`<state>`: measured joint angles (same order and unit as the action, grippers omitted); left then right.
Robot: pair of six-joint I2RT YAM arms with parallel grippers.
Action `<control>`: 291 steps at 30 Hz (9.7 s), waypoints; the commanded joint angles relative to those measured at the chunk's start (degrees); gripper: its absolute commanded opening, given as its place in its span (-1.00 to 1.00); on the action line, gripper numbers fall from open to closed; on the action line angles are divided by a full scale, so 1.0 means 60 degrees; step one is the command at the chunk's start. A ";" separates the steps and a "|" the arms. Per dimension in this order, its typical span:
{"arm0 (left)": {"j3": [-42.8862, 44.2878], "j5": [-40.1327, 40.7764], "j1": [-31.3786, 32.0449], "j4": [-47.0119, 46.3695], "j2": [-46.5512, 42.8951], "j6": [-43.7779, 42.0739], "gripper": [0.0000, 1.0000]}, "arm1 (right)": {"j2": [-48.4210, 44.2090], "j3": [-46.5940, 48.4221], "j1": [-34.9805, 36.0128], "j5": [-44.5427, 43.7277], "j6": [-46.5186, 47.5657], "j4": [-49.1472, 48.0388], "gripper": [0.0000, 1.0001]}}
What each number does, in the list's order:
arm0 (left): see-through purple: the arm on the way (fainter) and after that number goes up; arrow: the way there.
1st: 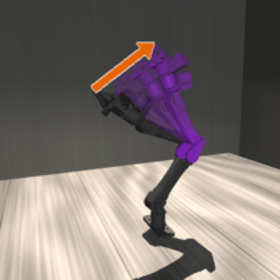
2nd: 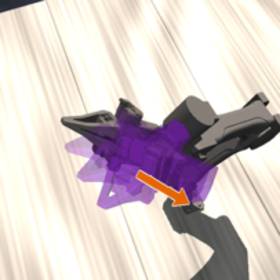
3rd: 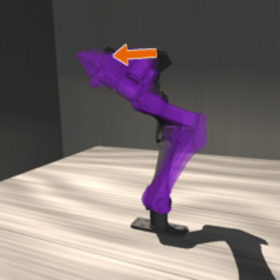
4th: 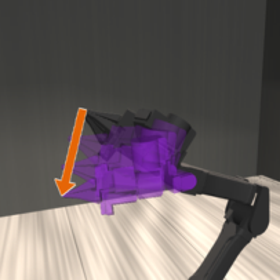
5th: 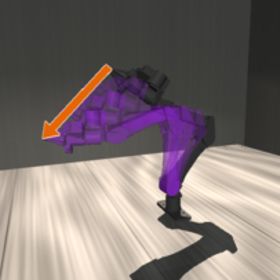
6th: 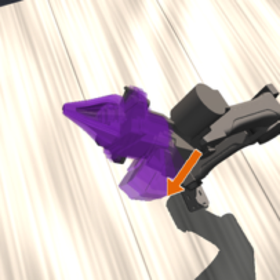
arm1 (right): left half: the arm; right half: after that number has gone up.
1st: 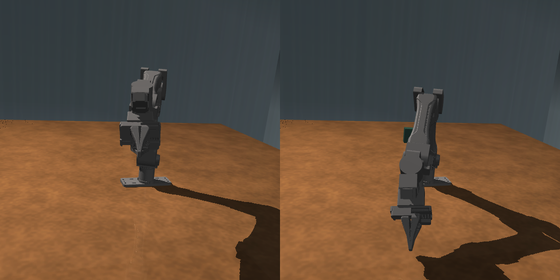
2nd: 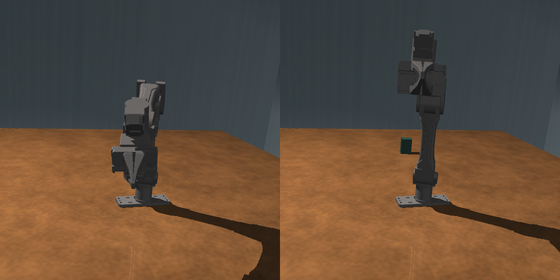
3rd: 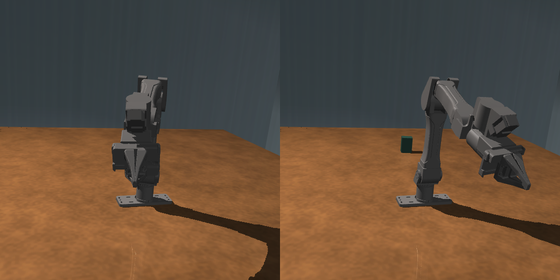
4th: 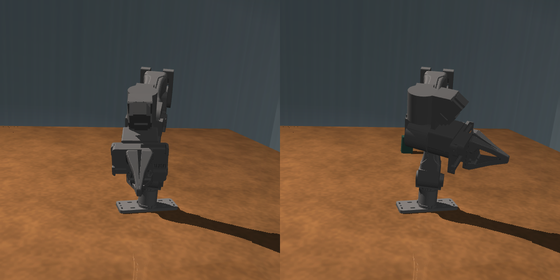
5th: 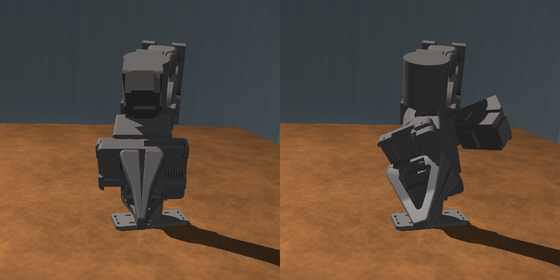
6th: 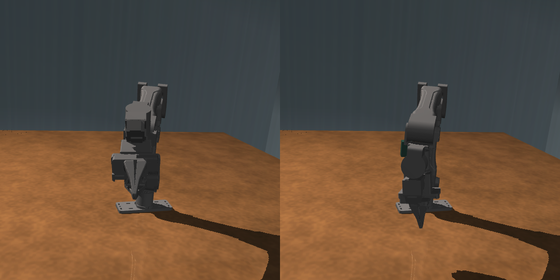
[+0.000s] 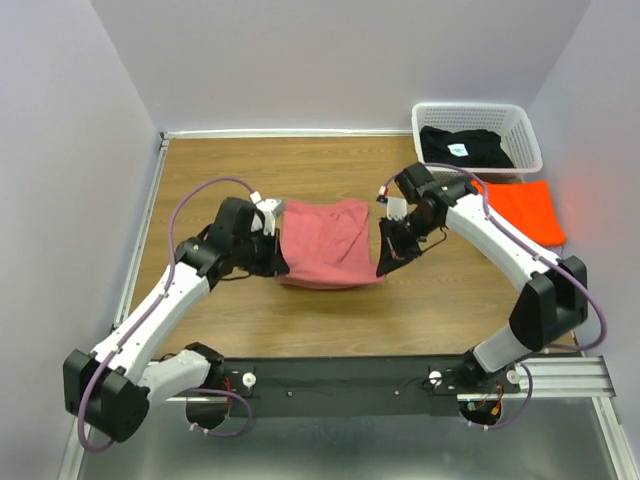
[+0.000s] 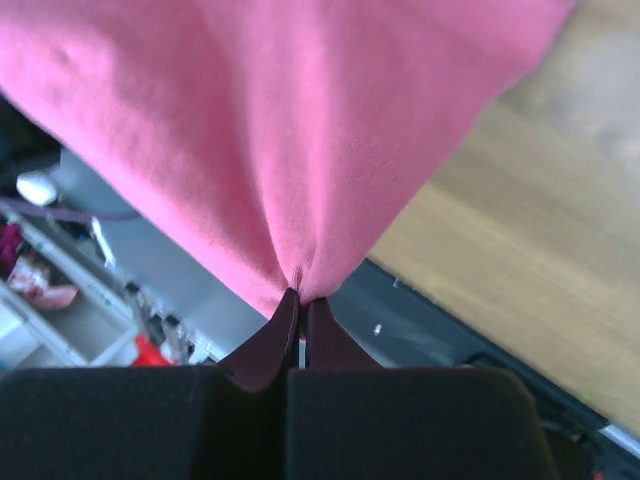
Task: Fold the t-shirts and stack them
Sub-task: Fold the tshirt
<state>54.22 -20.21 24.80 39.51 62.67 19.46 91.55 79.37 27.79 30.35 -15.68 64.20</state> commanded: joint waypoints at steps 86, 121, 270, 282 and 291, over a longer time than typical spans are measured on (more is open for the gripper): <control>0.4280 -0.0398 -0.1320 -0.5852 0.8596 0.0257 -0.71 | 0.3507 -0.2580 -0.2918 -0.0942 -0.1898 -0.6175 -0.99; 0.2125 -0.0015 -0.0017 -0.7754 0.6634 0.0344 -0.26 | 0.0619 -0.4381 -0.2523 0.2764 -0.3099 -1.1813 -0.08; -0.1961 0.4508 0.0656 -0.5281 0.0937 0.0771 0.40 | 0.0264 -0.4063 -0.3870 -0.1747 -0.1650 -0.8709 -0.02; -0.1932 0.5960 0.2443 -0.4958 -0.0031 0.0111 0.30 | 0.3271 -0.1804 -0.2099 -0.2055 -0.1458 -0.8665 -0.17; -0.0995 0.6619 0.4464 -0.5221 0.1240 -0.0562 0.25 | 0.2367 -0.1378 -0.1512 -0.2976 -0.1371 -0.7802 -0.15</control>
<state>44.77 15.70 47.44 9.52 65.95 19.68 110.93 70.94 19.31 18.28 -24.88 13.30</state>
